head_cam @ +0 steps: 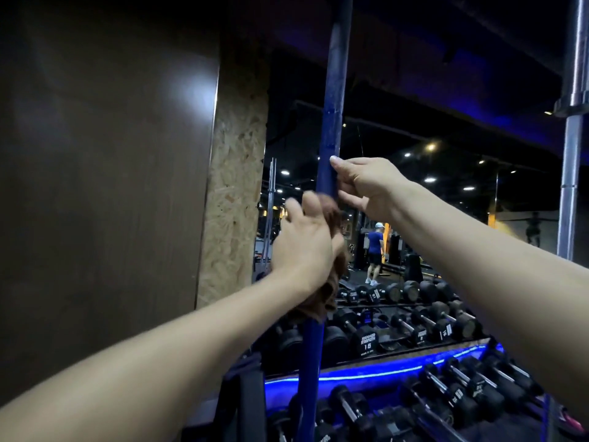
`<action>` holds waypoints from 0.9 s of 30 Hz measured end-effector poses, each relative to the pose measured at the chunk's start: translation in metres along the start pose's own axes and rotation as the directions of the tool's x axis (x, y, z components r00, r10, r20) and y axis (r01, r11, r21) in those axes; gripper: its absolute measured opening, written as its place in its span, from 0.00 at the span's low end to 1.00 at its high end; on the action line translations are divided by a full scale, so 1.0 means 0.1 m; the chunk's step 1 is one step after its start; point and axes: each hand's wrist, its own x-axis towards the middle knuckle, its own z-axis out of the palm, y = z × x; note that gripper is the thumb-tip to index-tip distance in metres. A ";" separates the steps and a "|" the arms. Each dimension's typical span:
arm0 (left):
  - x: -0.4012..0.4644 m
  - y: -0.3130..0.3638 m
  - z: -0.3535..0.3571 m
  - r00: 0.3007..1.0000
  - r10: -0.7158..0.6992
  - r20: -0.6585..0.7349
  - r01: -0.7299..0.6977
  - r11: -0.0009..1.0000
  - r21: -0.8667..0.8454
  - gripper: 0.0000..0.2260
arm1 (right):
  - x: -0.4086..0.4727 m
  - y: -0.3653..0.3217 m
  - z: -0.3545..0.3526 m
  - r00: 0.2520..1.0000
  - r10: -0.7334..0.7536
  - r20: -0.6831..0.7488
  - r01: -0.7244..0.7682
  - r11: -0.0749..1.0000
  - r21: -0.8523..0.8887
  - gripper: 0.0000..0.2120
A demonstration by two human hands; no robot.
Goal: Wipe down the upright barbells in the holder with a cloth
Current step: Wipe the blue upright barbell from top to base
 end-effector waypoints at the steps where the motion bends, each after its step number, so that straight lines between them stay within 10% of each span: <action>1: -0.15 -0.06 0.06 0.999 -0.008 0.043 0.007 1.000 0.018 0.23 | -0.01 0.00 0.00 1.000 0.004 0.002 -0.004 1.000 0.027 0.05; 14: 0.25 0.07 -0.14 1.000 0.005 -0.006 -0.005 0.998 -0.067 0.21 | -0.03 -0.03 -0.02 1.000 -0.001 -0.006 0.001 0.999 -0.034 0.07; 23: -0.70 -0.25 0.21 0.971 -0.063 0.229 0.033 0.991 0.132 0.22 | -0.17 0.09 0.02 0.999 -0.014 -0.048 0.015 1.000 0.026 0.06; 27: -0.20 -0.10 -0.02 0.997 -0.018 0.080 0.022 0.999 -0.047 0.23 | -0.27 0.10 0.03 1.000 -0.008 -0.004 0.009 0.998 0.061 0.10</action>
